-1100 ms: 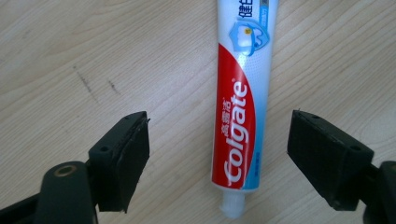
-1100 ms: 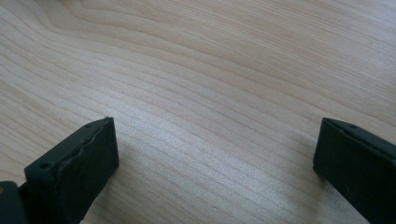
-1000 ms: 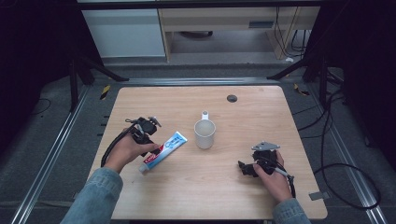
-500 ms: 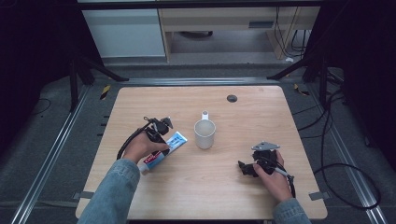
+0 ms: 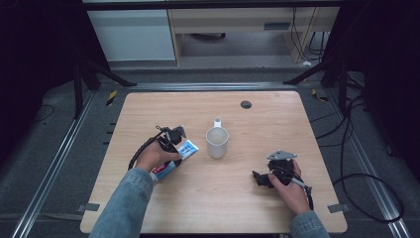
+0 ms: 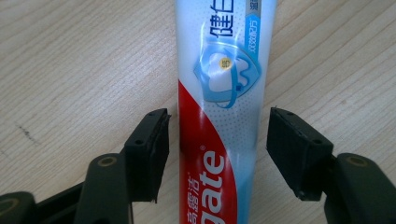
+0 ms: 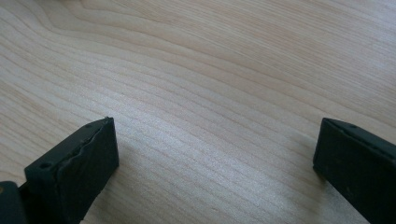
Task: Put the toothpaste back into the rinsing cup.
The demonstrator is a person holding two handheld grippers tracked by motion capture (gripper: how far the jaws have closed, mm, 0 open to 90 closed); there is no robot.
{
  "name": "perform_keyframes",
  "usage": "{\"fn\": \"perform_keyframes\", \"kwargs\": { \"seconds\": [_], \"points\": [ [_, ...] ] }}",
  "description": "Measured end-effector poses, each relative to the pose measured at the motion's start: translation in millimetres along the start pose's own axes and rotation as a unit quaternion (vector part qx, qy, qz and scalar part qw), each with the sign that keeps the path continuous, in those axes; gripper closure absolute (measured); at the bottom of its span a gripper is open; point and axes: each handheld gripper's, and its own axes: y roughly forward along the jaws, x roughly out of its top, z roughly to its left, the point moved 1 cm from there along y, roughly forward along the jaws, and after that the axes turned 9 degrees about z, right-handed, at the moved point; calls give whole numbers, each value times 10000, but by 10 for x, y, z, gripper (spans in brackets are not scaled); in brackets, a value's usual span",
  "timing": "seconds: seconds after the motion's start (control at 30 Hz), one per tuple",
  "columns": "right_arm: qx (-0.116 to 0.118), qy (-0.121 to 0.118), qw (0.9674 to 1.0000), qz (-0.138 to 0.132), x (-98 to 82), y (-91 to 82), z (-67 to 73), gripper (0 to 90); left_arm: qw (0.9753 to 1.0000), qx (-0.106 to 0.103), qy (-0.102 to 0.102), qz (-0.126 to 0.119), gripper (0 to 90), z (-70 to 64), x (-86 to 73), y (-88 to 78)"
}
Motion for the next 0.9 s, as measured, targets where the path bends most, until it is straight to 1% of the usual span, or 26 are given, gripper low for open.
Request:
{"fn": "perform_keyframes", "kwargs": {
  "seconds": [0.17, 0.33, 0.4, 0.43, 0.47, 0.5, 0.63, 0.67, 0.77, 0.8, 0.83, 0.9],
  "points": [
    [4, 3, 10000, 1, 2, 1, -1, 4, 9999, -68, -9, 80, 422, 28, 41, 58],
    [19, 29, 10000, -2, 4, 1, 2, 4, 9999, -100, -6, 91, 444, 31, 44, 53],
    [20, 29, 10000, -2, 4, 1, 3, 4, 9999, -101, 5, 95, 447, 30, 48, 48],
    [-3, -13, 10000, -11, 2, 4, -3, 4, 9999, -83, 18, 85, 454, 24, 59, 43],
    [21, 30, 10000, -1, 4, 1, 3, 4, 9999, -77, 22, 78, 455, 20, 68, 44],
    [13, 22, 10000, 0, 3, 1, 1, 4, 9999, -68, 39, 87, 455, 19, 76, 43],
    [3, -15, 10000, -18, 3, 4, -3, 4, 9999, -70, 22, 99, 456, 20, 94, 42],
    [17, 17, 10000, -11, 4, 2, 1, 4, 9999, -90, 6, 85, 457, 21, 100, 41],
    [8, -10, 10000, -11, 2, 4, -2, 4, 9999, -86, 38, 120, 457, 23, 119, 49],
    [22, 26, 10000, -1, 4, 1, 2, 4, 9999, -90, 38, 128, 457, 25, 121, 52],
    [7, -10, 10000, -12, 2, 4, -2, 4, 9999, -92, 22, 122, 457, 25, 123, 53],
    [15, 18, 10000, 0, 3, 2, 1, 4, 9999, -95, 28, 134, 459, 28, 127, 56]
  ]
}}
